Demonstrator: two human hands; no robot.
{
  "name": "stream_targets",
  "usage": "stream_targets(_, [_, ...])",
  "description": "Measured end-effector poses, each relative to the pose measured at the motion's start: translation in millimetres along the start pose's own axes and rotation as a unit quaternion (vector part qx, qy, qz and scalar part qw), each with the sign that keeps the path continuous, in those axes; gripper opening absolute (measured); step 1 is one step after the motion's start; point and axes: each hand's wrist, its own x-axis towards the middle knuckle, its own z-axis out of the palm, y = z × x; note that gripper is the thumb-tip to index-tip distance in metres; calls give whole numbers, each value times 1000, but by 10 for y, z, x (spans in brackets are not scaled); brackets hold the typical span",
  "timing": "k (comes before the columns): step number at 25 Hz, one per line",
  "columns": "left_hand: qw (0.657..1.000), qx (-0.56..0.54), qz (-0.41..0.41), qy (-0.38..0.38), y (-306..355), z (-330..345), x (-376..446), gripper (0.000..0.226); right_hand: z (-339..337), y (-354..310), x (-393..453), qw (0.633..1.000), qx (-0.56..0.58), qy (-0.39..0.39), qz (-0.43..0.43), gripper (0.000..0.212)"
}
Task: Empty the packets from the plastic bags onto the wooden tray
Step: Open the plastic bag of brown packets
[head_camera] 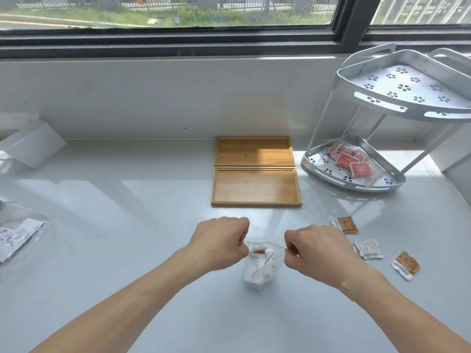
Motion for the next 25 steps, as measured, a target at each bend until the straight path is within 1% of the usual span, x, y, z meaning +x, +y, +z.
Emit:
stream_targets(2, [997, -63, -42, -9, 41, 89, -26, 12, 73, -109, -51, 992, 83, 13, 95, 29])
stream_targets(4, [989, -127, -73, -20, 79, 184, -58, 18, 164, -227, -108, 971, 168, -7, 170, 44])
stream_targets(6, [975, -201, -88, -25, 112, 236, -75, 21, 234, -363, -130, 959, 202, -36, 193, 54])
stream_targets(7, [968, -234, -89, -29, 134, 249, -79, 21, 252, -420, -125, 958, 205, -45, 194, 55])
stream_targets(9, [964, -254, -79, -23, 154, 263, -82, 22, 242, -472, -100, 959, 206, -50, 190, 48])
stream_targets(11, [974, -216, -67, -5, 109, 241, -100, 23, 196, -413, -94, 958, 206, -58, 189, 37])
stream_targets(13, [983, -173, -65, 9, 1, 162, -121, 23, 118, -247, -116, 958, 202, -61, 192, 31])
stream_targets(17, [969, -236, -76, -22, -106, -9, -120, 18, -119, -11, -122, 958, 185, -64, 211, 27])
stream_targets(18, [963, -255, -80, -18, -84, -33, -105, 17, -160, -16, -122, 961, 169, -40, 215, 25])
stream_targets(19, [952, -293, -89, -9, -52, -48, -76, 16, -179, -49, -130, 966, 147, 18, 211, 21])
stream_targets(20, [933, -345, -104, 0, -16, -55, -49, 14, -184, -117, -147, 969, 124, 109, 183, 16])
stream_targets(21, [910, -396, -122, 8, 17, -52, -24, 13, -181, -219, -174, 966, 106, 195, 131, 16])
stream_targets(22, [887, -440, -140, 15, 53, -50, 3, 12, -195, -343, -194, 960, 110, 248, 75, 21])
stream_targets(23, [867, -473, -154, 24, 85, -49, 33, 11, -201, -472, -176, 961, 105, 252, 39, 27])
stream_targets(24, [852, -496, -164, 34, 112, -51, 59, 10, -174, -586, -118, 971, 90, 220, 19, 33])
stream_targets(25, [844, -507, -168, 46, 129, -54, 80, 10, -141, -665, -34, 979, 87, 182, 16, 37])
